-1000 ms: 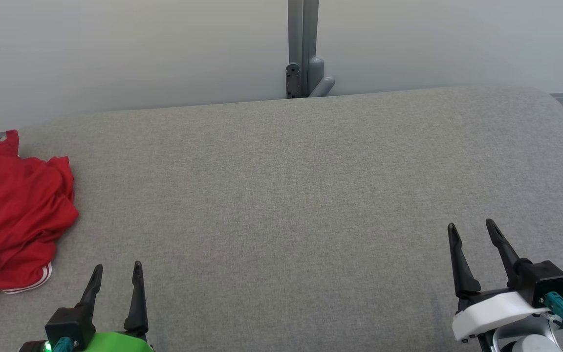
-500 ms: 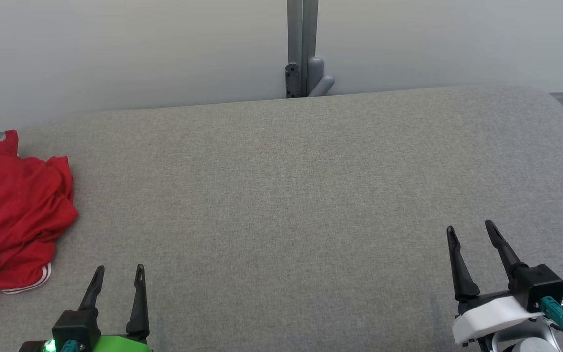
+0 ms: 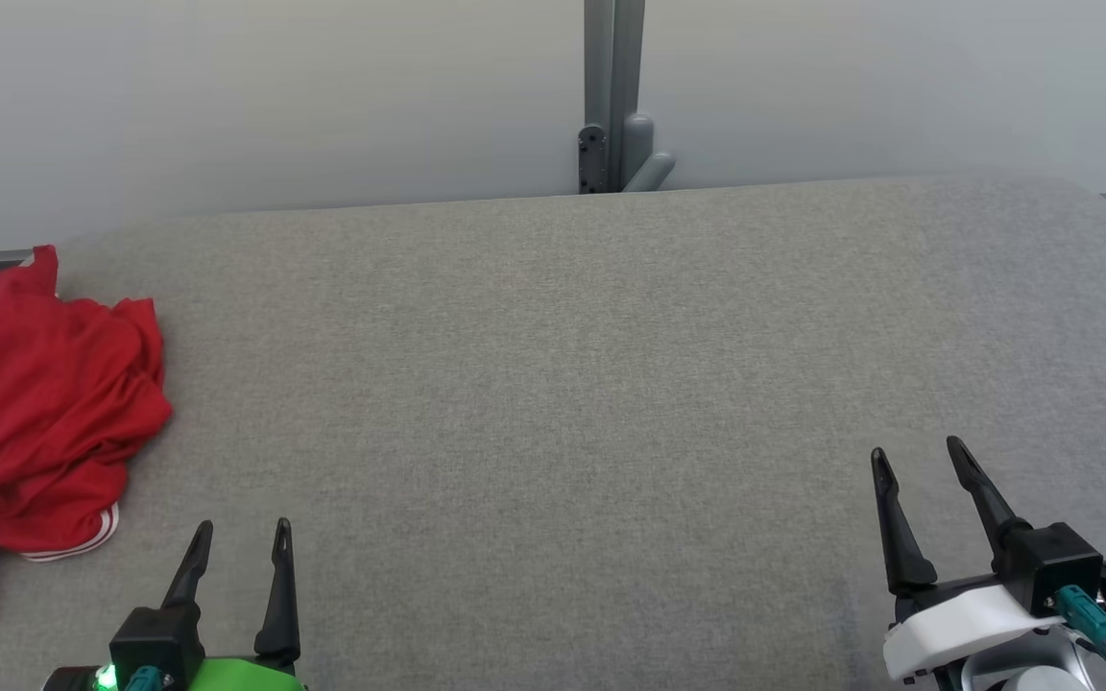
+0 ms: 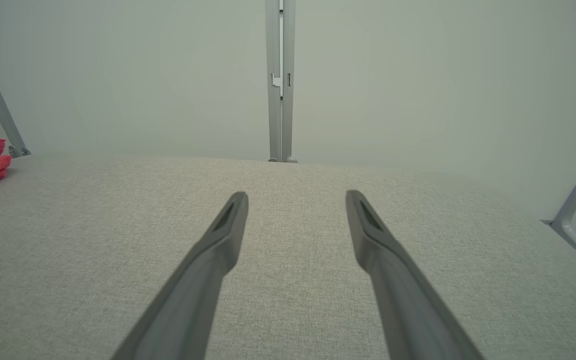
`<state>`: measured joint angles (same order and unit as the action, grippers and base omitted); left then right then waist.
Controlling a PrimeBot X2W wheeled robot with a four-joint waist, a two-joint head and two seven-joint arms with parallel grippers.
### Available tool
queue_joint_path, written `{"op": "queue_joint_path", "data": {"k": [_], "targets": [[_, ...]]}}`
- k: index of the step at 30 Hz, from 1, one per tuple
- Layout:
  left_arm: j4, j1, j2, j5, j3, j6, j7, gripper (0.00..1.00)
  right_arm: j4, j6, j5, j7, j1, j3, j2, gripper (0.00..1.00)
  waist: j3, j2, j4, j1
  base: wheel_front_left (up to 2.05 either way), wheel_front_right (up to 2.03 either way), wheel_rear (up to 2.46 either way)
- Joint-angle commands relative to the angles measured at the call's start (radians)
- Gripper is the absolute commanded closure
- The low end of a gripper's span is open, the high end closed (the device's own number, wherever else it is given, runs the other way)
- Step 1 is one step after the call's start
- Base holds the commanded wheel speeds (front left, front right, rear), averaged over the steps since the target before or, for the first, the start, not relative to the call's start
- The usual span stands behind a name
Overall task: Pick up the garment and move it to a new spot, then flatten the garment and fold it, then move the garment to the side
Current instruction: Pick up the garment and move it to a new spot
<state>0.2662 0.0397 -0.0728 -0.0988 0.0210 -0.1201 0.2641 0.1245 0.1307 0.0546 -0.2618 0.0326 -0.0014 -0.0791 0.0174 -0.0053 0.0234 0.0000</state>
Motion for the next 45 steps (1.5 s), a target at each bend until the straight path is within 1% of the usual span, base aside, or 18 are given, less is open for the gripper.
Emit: {"op": "queue_joint_path", "data": {"k": [1, 5, 8, 9, 12, 14, 19, 23, 29, 34, 36, 37, 45], "targets": [[0.002, -0.01, 0.002, 0.007, 0.0, -0.002, 0.0, 0.0, -0.006, 0.0, 0.005, -0.005, 0.01, 0.0, -0.002, 0.0, 0.0, 0.0053, 0.029, 0.0, 0.0, 0.0, 0.0], [-0.002, -0.022, 0.0, 0.009, -0.001, -0.003, 0.0, 0.0, -0.003, 0.0, 0.005, -0.005, 0.019, 0.012, 0.0, 0.0, 0.003, 0.0053, 0.1, 0.0, 0.0, 0.0, 0.0], [-0.008, -0.023, -0.003, 0.01, 0.001, -0.003, 0.0, 0.0, -0.001, 0.0, 0.009, -0.004, 0.021, 0.015, 0.001, 0.0, 0.009, 0.0053, 0.171, 0.0, 0.0, 0.0, 0.0], [-0.008, -0.023, -0.003, 0.01, 0.001, -0.003, 0.0, 0.0, -0.001, 0.0, 0.009, -0.004, 0.021, 0.015, 0.001, 0.0, 0.009, 0.0053, 0.171, 0.0, 0.0, 0.0, 0.0], [-0.021, -0.011, -0.005, 0.006, 0.017, 0.002, 0.0, 0.0, 0.004, 0.0, 0.011, -0.004, 0.015, 0.033, 0.004, 0.0, 0.014, 0.0053, 0.236, 0.0, 0.0, 0.0, 0.0], [-0.031, 0.002, -0.008, 0.0, 0.032, 0.005, 0.0, 0.0, 0.012, 0.0, 0.009, -0.004, 0.002, 0.063, 0.005, 0.0, 0.017, 0.0053, 0.27, 0.0, 0.0, 0.0, 0.0], [-0.051, 0.016, -0.01, -0.006, 0.063, 0.011, 0.0, 0.0, 0.023, 0.0, 0.015, -0.004, -0.023, 0.114, 0.007, 0.0, 0.016, 0.0053, 0.32, 0.0, 0.0, 0.0, 0.0], [-0.061, 0.023, -0.008, -0.005, 0.071, 0.009, 0.0, 0.0, 0.028, 0.0, 0.018, -0.004, -0.032, 0.129, 0.01, 0.0, 0.013, 0.0053, 0.325, 0.0, 0.0, 0.0, 0.0], [-0.06, 0.02, -0.001, -0.012, 0.087, 0.019, 0.0, 0.0, 0.029, 0.0, 0.021, -0.004, -0.026, 0.131, 0.007, 0.0, -0.006, 0.0053, 0.299, 0.0, 0.0, 0.0, 0.0], [0.004, -0.065, -0.021, -0.044, 0.11, 0.016, -0.013, 0.0, 0.012, 0.0, 0.012, -0.004, -0.05, 0.126, -0.015, 0.0, -0.075, 0.0053, 0.275, 0.0, 0.0, 0.0, 0.0], [0.039, -0.124, -0.027, -0.073, 0.125, 0.015, -0.045, 0.0, 0.002, 0.0, 0.008, -0.004, -0.065, 0.125, -0.028, 0.0, -0.125, 0.0053, 0.268, 0.0, 0.0, 0.0, 0.0], [0.077, -0.197, -0.04, -0.103, 0.136, 0.011, -0.091, 0.0, -0.008, 0.0, 0.006, -0.004, -0.086, 0.125, -0.044, 0.0, -0.181, 0.0053, 0.26, 0.0, 0.0, 0.0, 0.0], [0.251, -0.51, -0.112, -0.232, 0.195, 0.005, -0.296, 0.0, -0.038, 0.0, 0.003, -0.004, -0.177, 0.142, -0.098, 0.0, -0.399, 0.0053, 0.228, 0.0, 0.0, 0.0, 0.0]]}}
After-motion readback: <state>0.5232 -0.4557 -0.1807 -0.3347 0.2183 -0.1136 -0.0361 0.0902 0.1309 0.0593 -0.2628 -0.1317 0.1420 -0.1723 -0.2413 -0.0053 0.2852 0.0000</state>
